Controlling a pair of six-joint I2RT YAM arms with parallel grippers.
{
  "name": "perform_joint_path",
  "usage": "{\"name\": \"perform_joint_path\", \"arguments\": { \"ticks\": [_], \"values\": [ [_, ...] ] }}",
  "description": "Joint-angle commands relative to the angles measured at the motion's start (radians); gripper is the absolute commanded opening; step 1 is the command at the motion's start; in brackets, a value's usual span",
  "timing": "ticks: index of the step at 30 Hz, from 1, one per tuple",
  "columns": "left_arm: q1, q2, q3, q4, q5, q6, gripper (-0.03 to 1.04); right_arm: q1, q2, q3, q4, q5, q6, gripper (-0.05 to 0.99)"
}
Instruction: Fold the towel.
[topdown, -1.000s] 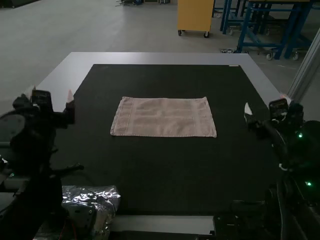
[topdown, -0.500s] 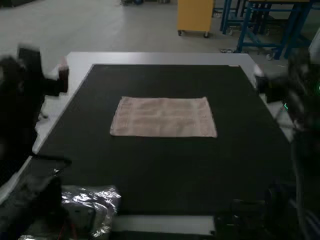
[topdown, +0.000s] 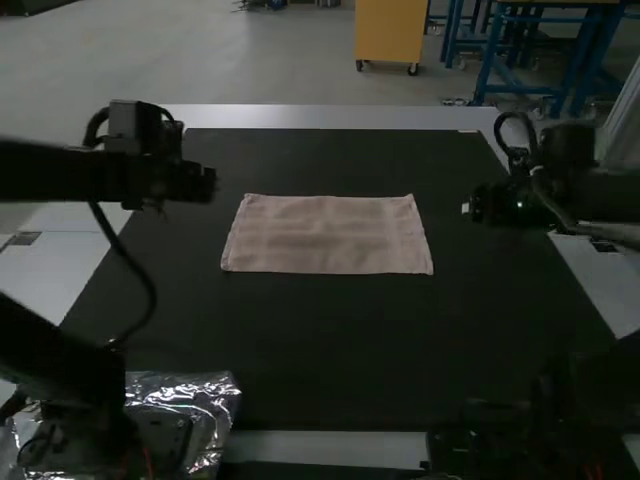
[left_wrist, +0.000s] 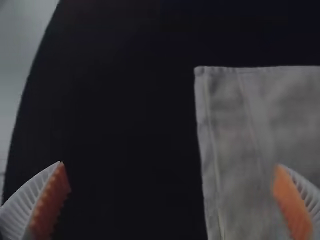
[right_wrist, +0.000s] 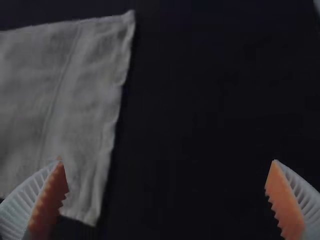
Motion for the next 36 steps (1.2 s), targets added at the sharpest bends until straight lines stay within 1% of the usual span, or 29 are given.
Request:
{"name": "perform_joint_path", "arguments": {
  "ticks": [1, 3, 9, 12, 15, 17, 20, 24, 28, 31, 36],
  "values": [
    [0.008, 0.069, 0.077, 0.004, 0.095, -0.089, 0.95, 0.009, 0.053, 0.056, 0.038, -0.039, 0.05, 0.91],
    [0.006, 0.128, 0.098, 0.013, 0.104, -0.107, 0.96, 0.018, 0.112, 0.075, 0.064, -0.035, 0.058, 0.91],
    [0.005, 0.296, 0.164, 0.047, 0.099, -0.11, 0.95, 0.078, 0.302, 0.156, 0.127, -0.026, 0.075, 0.91],
    [0.006, 0.369, 0.205, 0.048, 0.099, -0.106, 0.96, 0.115, 0.386, 0.194, 0.174, 0.008, 0.081, 0.91],
    [0.008, 0.424, 0.233, 0.076, 0.096, -0.1, 0.96, 0.148, 0.465, 0.242, 0.206, 0.031, 0.081, 0.91],
    [0.008, 0.455, 0.247, 0.106, 0.075, -0.093, 0.96, 0.165, 0.515, 0.283, 0.211, 0.032, 0.081, 0.91],
    [0.008, 0.51, 0.273, 0.134, 0.07, -0.086, 0.96, 0.179, 0.586, 0.337, 0.229, 0.041, 0.08, 0.91],
    [0.008, 0.593, 0.322, 0.134, 0.07, -0.063, 0.96, 0.196, 0.666, 0.406, 0.237, 0.046, 0.078, 0.91],
    [0.019, 0.658, 0.37, 0.14, 0.056, -0.047, 0.96, 0.207, 0.739, 0.477, 0.236, 0.046, 0.078, 0.91],
    [0.02, 0.693, 0.4, 0.154, 0.036, -0.032, 0.96, 0.208, 0.782, 0.517, 0.236, 0.046, 0.075, 0.91],
    [0.019, 0.75, 0.448, 0.163, 0.027, -0.007, 0.96, 0.208, 0.842, 0.572, 0.236, 0.046, 0.07, 0.91]
  ]
}}
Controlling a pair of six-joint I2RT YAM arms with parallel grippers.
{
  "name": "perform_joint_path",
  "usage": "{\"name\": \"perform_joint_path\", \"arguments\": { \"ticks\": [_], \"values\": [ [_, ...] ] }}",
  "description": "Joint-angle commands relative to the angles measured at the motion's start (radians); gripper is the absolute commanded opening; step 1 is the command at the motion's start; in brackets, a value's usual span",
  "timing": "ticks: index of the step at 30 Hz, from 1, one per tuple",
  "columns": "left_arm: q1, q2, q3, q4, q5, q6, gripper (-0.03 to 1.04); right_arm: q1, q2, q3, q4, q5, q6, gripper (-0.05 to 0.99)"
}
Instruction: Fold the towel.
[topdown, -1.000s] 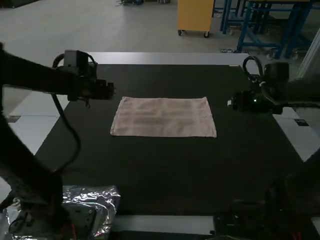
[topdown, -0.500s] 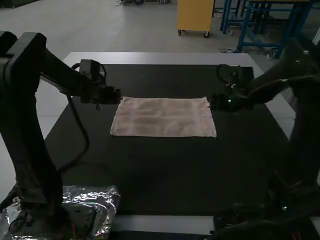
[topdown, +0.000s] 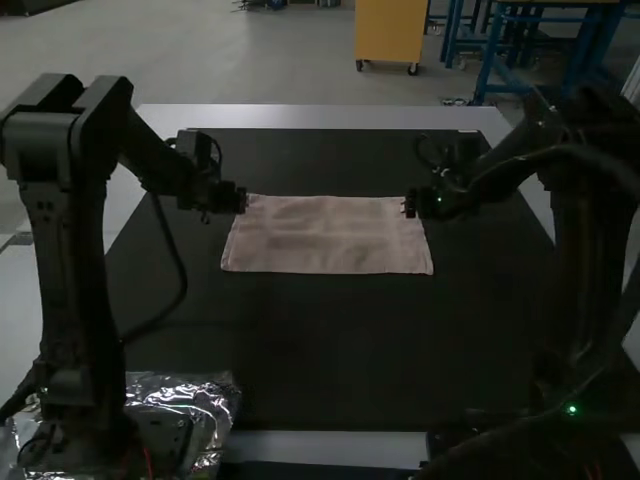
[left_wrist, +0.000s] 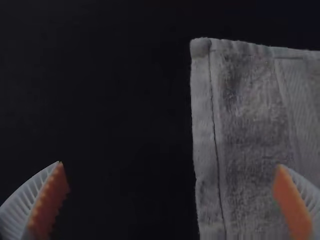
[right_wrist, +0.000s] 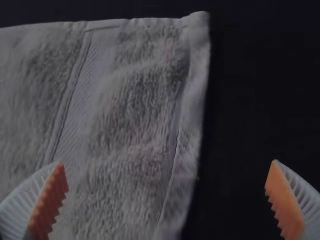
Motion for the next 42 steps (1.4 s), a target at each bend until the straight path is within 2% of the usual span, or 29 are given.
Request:
{"name": "perform_joint_path", "arguments": {
  "ticks": [1, 6, 9, 12, 20, 22, 23, 24, 25, 26, 27, 28, 31, 36, 42],
  "values": [
    [0.004, 0.031, 0.052, 0.009, -0.019, 0.034, 0.96, 0.012, 0.028, 0.051, 0.006, 0.01, -0.003, 0.91],
    [0.001, 0.087, 0.093, -0.007, -0.019, 0.054, 0.96, 0.012, 0.083, 0.105, 0.003, 0.005, 0.001, 0.91],
    [-0.002, 0.11, 0.109, -0.01, -0.02, 0.057, 0.96, 0.012, 0.115, 0.149, -0.014, -0.015, 0.011, 0.91],
    [-0.002, 0.126, 0.116, -0.01, -0.02, 0.06, 0.96, 0.009, 0.144, 0.191, -0.041, -0.059, 0.06, 0.91],
    [0.002, 0.172, 0.141, 0.009, -0.04, 0.094, 0.96, 0.026, 0.187, 0.238, -0.067, -0.065, 0.054, 0.9],
    [0.002, 0.186, 0.145, 0.009, -0.04, 0.1, 0.95, 0.03, 0.193, 0.231, -0.072, -0.065, 0.045, 0.87],
    [0.002, 0.195, 0.145, 0.007, -0.04, 0.11, 0.9, 0.03, 0.199, 0.227, -0.086, -0.067, 0.033, 0.76],
    [0.002, 0.204, 0.147, 0.006, -0.04, 0.114, 0.79, 0.03, 0.202, 0.223, -0.089, -0.074, 0.033, 0.58],
    [0.002, 0.21, 0.147, 0.003, -0.039, 0.114, 0.64, 0.03, 0.202, 0.211, -0.089, -0.085, 0.03, 0.35],
    [0.004, 0.216, 0.147, -0.004, -0.037, 0.112, 0.42, 0.03, 0.202, 0.198, -0.084, -0.088, 0.03, 0.13],
    [0.005, 0.218, 0.142, 0.001, -0.036, 0.112, 0.17, 0.03, 0.202, 0.188, -0.076, -0.088, 0.022, -0.03],
    [0.005, 0.219, 0.141, 0.009, -0.034, 0.112, 0.01, 0.027, 0.201, 0.183, -0.075, -0.093, 0.022, -0.02],
    [0.007, 0.213, 0.127, 0.015, 0.015, 0.112, 0.02, 0.019, 0.195, 0.168, -0.076, -0.096, 0.019, -0.02],
    [0.007, 0.167, 0.13, 0.019, 0.07, 0.11, 0.02, 0.004, 0.132, 0.158, -0.075, -0.097, 0.016, -0.02],
    [0.007, 0.093, 0.119, -0.002, 0.098, 0.109, 0.02, -0.001, 0.063, 0.137, -0.086, -0.099, 0.005, -0.02]
  ]
}}
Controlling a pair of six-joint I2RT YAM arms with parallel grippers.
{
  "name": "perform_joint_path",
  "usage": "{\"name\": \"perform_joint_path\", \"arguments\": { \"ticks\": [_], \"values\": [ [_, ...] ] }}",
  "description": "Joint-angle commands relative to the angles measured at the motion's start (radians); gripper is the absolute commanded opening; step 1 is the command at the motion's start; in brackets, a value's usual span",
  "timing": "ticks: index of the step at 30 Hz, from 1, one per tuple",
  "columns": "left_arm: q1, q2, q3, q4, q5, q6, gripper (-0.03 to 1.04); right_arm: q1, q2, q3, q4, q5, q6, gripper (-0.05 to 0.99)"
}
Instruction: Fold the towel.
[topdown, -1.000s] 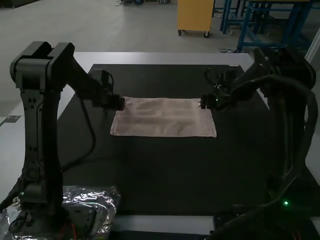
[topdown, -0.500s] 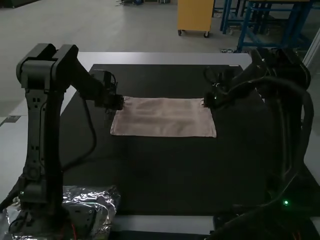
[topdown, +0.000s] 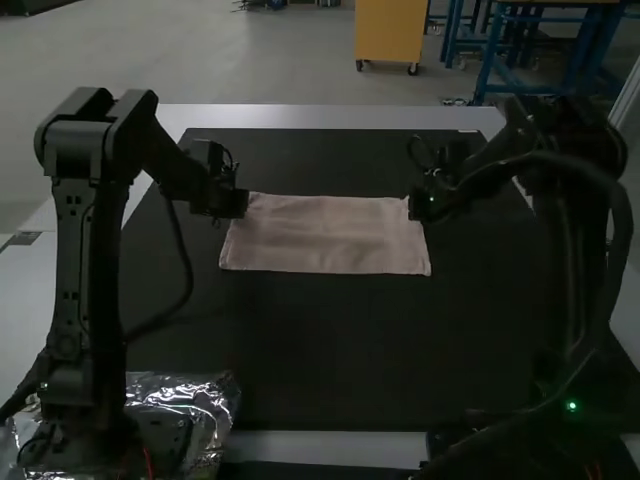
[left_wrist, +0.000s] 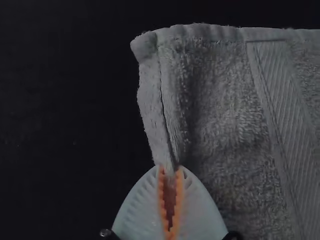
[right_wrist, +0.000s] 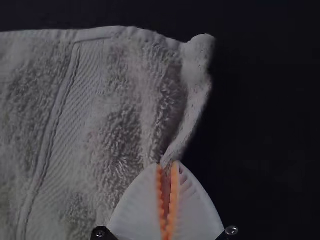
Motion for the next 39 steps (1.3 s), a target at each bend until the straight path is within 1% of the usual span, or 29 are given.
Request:
{"name": "perform_joint_path", "arguments": {
  "ticks": [1, 3, 5, 9, 12, 17, 21, 24, 39],
  "values": [
    [0.019, -0.079, -0.017, -0.008, 0.027, 0.01, 0.02, -0.005, -0.081, -0.027, -0.001, -0.028, -0.017, -0.02],
    [0.017, -0.106, -0.029, -0.011, 0.03, 0.01, 0.02, -0.011, -0.111, -0.044, -0.003, -0.041, -0.017, -0.02],
    [0.017, -0.14, -0.048, -0.017, 0.047, 0.01, 0.02, -0.017, -0.139, -0.064, -0.004, -0.043, -0.017, -0.02],
    [0.017, -0.198, -0.092, -0.034, 0.057, 0.014, 0.02, -0.034, -0.19, -0.116, 0.005, -0.046, -0.018, -0.02],
    [0.019, -0.25, -0.138, -0.036, 0.076, 0.014, 0.02, -0.05, -0.233, -0.154, 0.005, -0.067, -0.02, -0.02],
    [0.017, -0.323, -0.223, -0.031, 0.077, 0.015, 0.02, -0.06, -0.297, -0.222, 0.005, -0.083, -0.033, -0.02],
    [0.017, -0.378, -0.275, -0.033, 0.082, 0.032, 0.02, -0.076, -0.361, -0.28, 0.005, -0.098, -0.04, -0.02],
    [0.017, -0.419, -0.313, -0.033, 0.082, 0.032, 0.02, -0.079, -0.4, -0.32, 0.0, -0.117, -0.046, -0.02],
    [0.019, -0.645, -0.52, -0.053, 0.079, 0.026, 0.02, -0.09, -0.562, -0.498, -0.009, -0.138, -0.06, -0.02]
  ]
}}
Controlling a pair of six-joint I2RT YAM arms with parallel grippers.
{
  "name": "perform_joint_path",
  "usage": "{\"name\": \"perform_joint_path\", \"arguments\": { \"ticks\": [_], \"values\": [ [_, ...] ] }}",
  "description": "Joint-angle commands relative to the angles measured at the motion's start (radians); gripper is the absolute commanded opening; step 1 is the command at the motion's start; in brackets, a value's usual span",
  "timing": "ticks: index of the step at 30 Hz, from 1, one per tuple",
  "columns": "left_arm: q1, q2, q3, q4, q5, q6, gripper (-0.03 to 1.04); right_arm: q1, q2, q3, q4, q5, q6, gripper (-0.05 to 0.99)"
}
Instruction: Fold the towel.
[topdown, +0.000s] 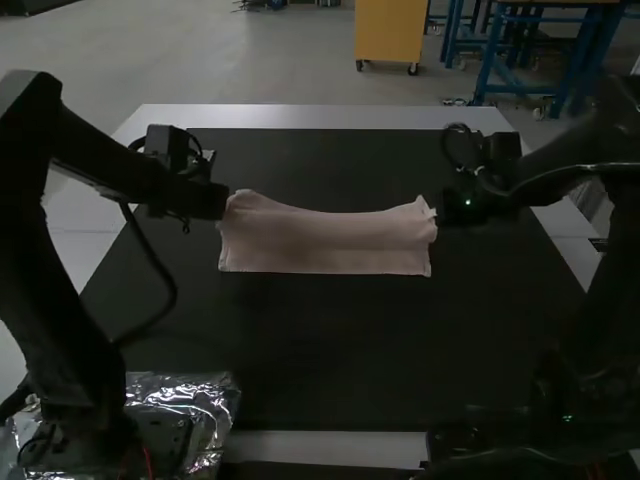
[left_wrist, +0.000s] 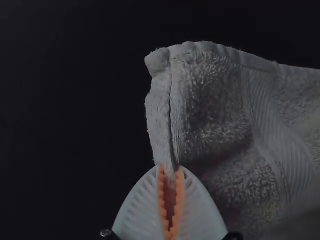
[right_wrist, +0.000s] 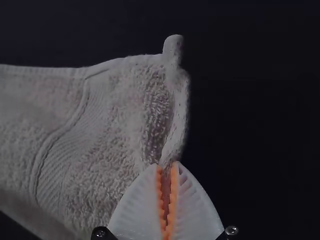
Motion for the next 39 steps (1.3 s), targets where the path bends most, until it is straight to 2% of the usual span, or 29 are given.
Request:
{"name": "perform_joint_path", "arguments": {
  "ticks": [1, 11, 12, 13, 14, 15, 17, 18, 21, 29, 39],
  "values": [
    [0.014, -0.057, -0.047, 0.001, -0.003, 0.006, 0.02, -0.023, -0.042, -0.025, 0.002, -0.015, -0.014, -0.02],
    [0.013, -0.122, -0.222, 0.051, -0.007, 0.003, 0.02, -0.015, -0.041, -0.16, 0.064, -0.011, -0.016, -0.02],
    [0.013, -0.122, -0.242, 0.068, -0.007, 0.002, 0.03, -0.015, -0.035, -0.168, 0.073, -0.009, -0.016, 0.03],
    [0.014, -0.122, -0.262, 0.097, -0.007, 0.0, 0.05, -0.015, -0.033, -0.172, 0.073, -0.008, -0.016, 0.15],
    [0.014, -0.122, -0.276, 0.116, -0.007, 0.0, 0.14, -0.015, -0.035, -0.172, 0.073, -0.006, -0.016, 0.32],
    [0.014, -0.122, -0.282, 0.123, -0.007, 0.0, 0.3, -0.015, -0.035, -0.171, 0.071, -0.003, -0.017, 0.48],
    [0.013, -0.122, -0.279, 0.125, -0.005, 0.002, 0.85, -0.015, -0.038, -0.16, 0.07, -0.001, -0.017, 0.72],
    [0.014, -0.122, -0.274, 0.125, -0.007, 0.0, 0.99, -0.014, -0.039, -0.151, 0.064, -0.001, -0.019, 0.8],
    [0.014, -0.125, -0.253, 0.12, -0.005, -0.024, 0.99, -0.008, -0.039, -0.136, 0.056, 0.012, -0.031, 0.89],
    [0.04, -0.148, -0.218, 0.139, 0.0, -0.069, 0.97, 0.037, -0.007, -0.14, 0.062, 0.031, -0.036, 0.89],
    [0.06, -0.151, -0.208, 0.14, 0.0, -0.073, 0.97, 0.049, 0.071, -0.136, 0.102, 0.055, -0.042, 0.89]
  ]
}}
